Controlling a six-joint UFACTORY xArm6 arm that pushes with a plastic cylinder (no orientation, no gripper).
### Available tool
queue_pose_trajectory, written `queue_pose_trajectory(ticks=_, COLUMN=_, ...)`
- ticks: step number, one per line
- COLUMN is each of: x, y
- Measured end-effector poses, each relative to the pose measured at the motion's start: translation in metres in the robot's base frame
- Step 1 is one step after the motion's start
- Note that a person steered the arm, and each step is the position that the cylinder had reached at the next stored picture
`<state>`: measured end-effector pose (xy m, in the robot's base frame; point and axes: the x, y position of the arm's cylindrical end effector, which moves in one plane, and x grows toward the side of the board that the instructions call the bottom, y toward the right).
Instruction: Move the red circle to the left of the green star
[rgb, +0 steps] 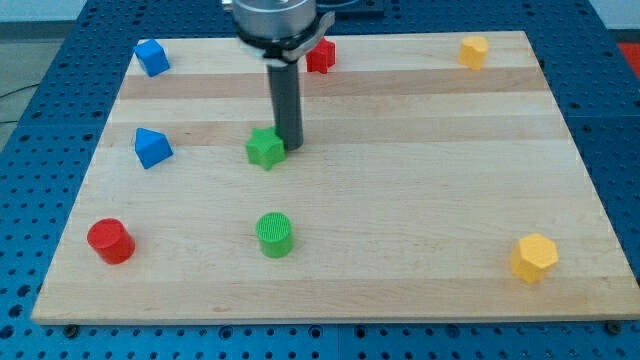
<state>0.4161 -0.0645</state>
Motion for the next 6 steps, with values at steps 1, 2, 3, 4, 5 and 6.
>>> queue_pose_trajectory(ticks=1, x=0.022, y=-0.031)
queue_pose_trajectory(ticks=2, x=0.023, y=-0.048)
queue_pose_trajectory(ticks=3, x=0.027, y=-0.078)
queue_pose_trajectory(ticks=4, x=0.032, y=-0.08)
queue_pose_trajectory(ticks=5, x=0.052, y=-0.07)
queue_pose_trajectory(ticks=6, x=0.122, y=-0.047)
